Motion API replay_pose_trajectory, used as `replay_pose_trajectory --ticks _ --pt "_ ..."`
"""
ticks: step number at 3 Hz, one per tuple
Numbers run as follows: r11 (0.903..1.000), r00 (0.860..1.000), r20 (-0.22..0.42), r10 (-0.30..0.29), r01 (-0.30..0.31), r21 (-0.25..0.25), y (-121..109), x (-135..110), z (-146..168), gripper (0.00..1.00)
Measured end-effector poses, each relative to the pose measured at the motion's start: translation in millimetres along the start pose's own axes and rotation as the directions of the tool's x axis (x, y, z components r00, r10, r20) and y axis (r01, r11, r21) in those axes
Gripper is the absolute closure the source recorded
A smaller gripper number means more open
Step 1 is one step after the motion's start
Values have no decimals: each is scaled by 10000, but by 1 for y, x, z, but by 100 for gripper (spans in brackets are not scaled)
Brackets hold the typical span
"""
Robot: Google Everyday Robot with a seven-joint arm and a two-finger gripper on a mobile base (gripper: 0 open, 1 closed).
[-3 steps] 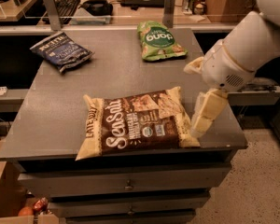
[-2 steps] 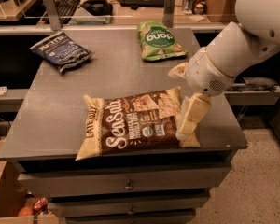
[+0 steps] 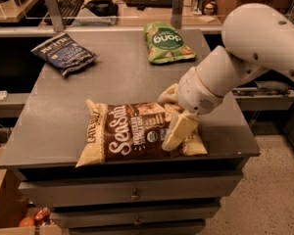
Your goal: Move brown chip bag near blue chip bag
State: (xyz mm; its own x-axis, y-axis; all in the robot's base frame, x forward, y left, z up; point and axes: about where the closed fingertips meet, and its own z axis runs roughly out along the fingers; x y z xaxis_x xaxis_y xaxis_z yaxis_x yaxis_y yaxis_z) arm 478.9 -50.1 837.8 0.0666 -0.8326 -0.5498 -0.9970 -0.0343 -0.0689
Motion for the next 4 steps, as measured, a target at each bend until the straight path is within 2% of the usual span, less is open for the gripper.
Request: replay_pose_trajectory --ticks 3,4 --pt "9999 10000 70 17 -16 -127 2 -4 2 95" --pt "9999 10000 70 13 -13 -126 2 -5 1 100"
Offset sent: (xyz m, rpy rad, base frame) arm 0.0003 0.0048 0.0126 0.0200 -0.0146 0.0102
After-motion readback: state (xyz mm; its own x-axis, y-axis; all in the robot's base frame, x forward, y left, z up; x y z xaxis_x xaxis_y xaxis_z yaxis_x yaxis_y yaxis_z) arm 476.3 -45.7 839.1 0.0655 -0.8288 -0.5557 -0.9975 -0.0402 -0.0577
